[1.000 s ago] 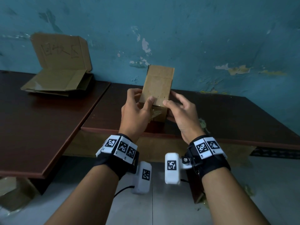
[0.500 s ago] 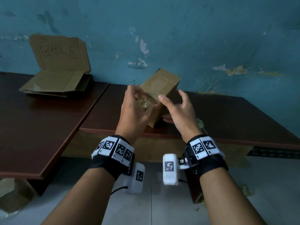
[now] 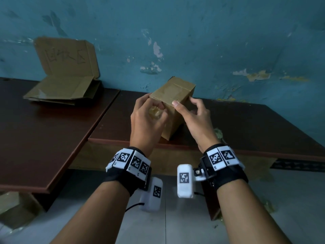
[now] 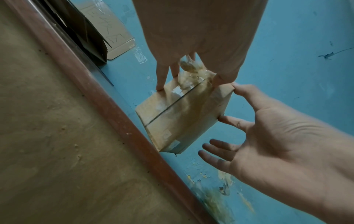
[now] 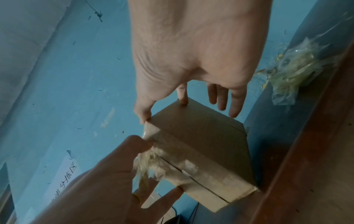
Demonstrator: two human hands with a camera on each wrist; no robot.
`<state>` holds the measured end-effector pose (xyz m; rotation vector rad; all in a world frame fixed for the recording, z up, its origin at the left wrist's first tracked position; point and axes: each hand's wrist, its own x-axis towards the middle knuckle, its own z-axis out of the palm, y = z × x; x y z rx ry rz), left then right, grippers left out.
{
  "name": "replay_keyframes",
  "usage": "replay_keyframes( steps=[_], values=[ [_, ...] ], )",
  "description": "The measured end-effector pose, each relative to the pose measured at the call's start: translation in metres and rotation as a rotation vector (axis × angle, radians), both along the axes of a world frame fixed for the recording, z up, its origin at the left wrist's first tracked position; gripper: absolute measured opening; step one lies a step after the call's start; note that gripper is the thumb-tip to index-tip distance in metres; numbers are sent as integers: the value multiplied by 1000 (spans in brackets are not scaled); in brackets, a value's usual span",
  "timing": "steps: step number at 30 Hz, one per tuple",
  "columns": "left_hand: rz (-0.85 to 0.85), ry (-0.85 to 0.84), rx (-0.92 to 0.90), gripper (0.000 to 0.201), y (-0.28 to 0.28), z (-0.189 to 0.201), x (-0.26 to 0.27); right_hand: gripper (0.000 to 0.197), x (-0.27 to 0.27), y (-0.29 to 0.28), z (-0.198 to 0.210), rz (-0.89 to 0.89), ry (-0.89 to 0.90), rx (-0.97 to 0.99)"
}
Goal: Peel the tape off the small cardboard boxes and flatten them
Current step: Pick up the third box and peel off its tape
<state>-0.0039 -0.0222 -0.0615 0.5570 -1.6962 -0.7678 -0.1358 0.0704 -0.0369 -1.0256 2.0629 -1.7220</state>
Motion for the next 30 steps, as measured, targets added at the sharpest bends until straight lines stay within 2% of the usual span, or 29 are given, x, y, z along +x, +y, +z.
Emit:
replay_keyframes(
  steps=[2, 4, 6, 10, 14, 22, 25, 30],
  values=[
    [-6, -6, 11, 14, 1, 2, 0, 90, 0, 0, -2, -3, -36, 2],
    [-24, -13, 12, 15, 2, 2, -2, 116, -1, -2, -6, 8, -73, -42],
    [-55, -16, 9, 16, 3, 2, -2, 130, -2, -4, -9, 35, -110, -90],
    [-106, 10, 17, 22, 3, 1, -1, 125, -8, -3, -9, 63, -111, -88],
    [-88, 6, 29, 25, 1, 0, -1, 121, -10, -3, -11, 104, -127, -103],
    [41, -20, 16, 32, 3, -1, -8, 103, -8, -3, -9, 96, -173, -133],
    [136, -21, -9, 30, 3, -2, -8, 111, -4, -3, -8, 102, -148, -118],
    [56, -63, -38, 34, 5, -1, -4, 97, -6, 2, -6, 64, -157, -113]
  ],
)
